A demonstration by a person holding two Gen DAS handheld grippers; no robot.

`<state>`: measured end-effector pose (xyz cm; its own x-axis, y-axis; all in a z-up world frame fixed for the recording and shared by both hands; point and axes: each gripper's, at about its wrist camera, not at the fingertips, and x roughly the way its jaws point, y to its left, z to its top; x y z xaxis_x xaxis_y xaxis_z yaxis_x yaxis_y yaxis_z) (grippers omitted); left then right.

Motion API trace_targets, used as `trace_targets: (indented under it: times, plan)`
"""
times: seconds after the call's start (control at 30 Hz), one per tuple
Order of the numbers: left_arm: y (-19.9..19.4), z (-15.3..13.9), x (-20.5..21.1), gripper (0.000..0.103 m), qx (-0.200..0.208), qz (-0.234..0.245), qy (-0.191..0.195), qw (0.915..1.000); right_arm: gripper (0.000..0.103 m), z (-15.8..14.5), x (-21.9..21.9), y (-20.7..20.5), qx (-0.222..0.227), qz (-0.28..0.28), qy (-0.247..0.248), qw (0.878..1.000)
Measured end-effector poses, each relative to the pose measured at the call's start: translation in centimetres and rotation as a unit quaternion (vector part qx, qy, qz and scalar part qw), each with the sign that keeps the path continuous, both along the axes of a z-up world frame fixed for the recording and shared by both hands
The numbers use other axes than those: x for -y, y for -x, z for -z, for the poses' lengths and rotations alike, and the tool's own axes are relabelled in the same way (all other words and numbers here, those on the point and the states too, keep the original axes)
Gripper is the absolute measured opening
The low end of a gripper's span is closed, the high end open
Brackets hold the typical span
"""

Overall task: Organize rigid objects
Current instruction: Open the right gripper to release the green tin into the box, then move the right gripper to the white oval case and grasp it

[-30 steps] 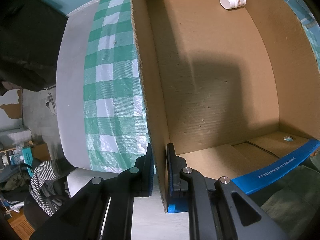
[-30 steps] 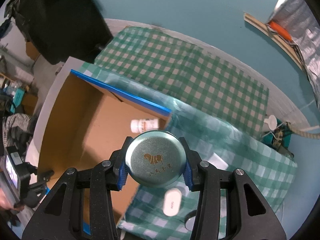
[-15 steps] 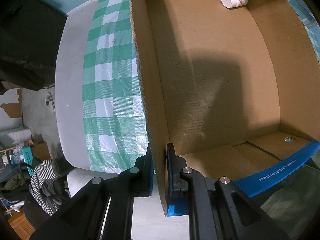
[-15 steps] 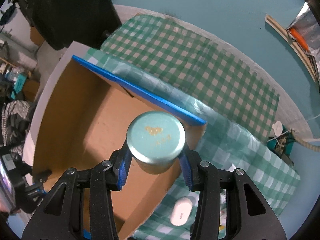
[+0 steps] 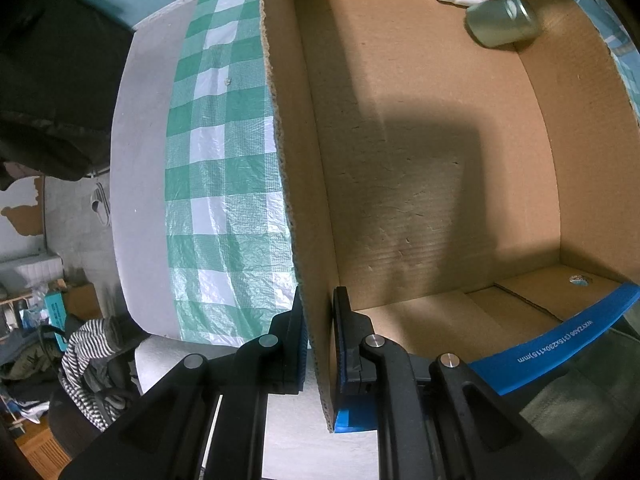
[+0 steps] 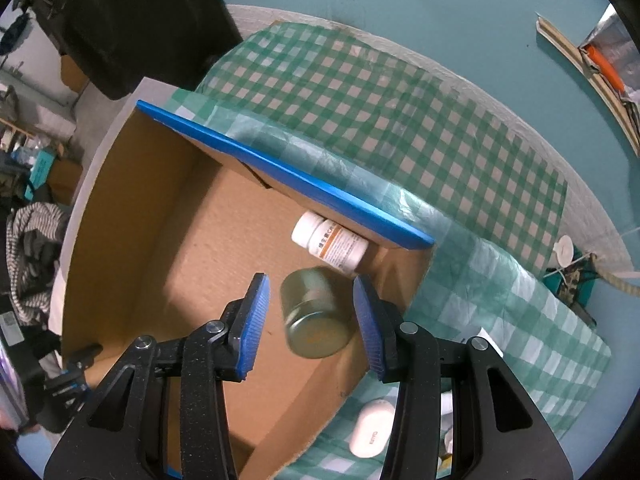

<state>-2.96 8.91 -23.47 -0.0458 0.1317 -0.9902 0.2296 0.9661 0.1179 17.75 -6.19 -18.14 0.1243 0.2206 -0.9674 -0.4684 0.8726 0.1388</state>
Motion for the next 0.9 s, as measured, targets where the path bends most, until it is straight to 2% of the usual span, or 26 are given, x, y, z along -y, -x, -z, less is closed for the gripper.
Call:
trace_targets:
  times: [0.13,0.37,0.7,0.9]
  plan:
    - [0.0,0.0,0.1,0.011,0.0,0.003,-0.001,1.0,0.046,-0.5,0.4,0.2,0.003,0.008,-0.013,1.0]
    - [0.1,-0.1,0.4,0.011,0.001,0.005,-0.002,1.0,0.055,-2.4,2.1,0.6,0.014,0.028,-0.026,0.999]
    - [0.1,-0.1,0.3,0.011,0.0,0.008,-0.002,1.0,0.055,-4.7,5.8,1.7,0.021,0.055,-0.043,0.997]
    - [-0.1,-0.2,0.2,0.011,0.001,0.01,-0.002,0.9999,0.055,-5.3,8.3,2.7,0.027,0.065,-0.035,0.997]
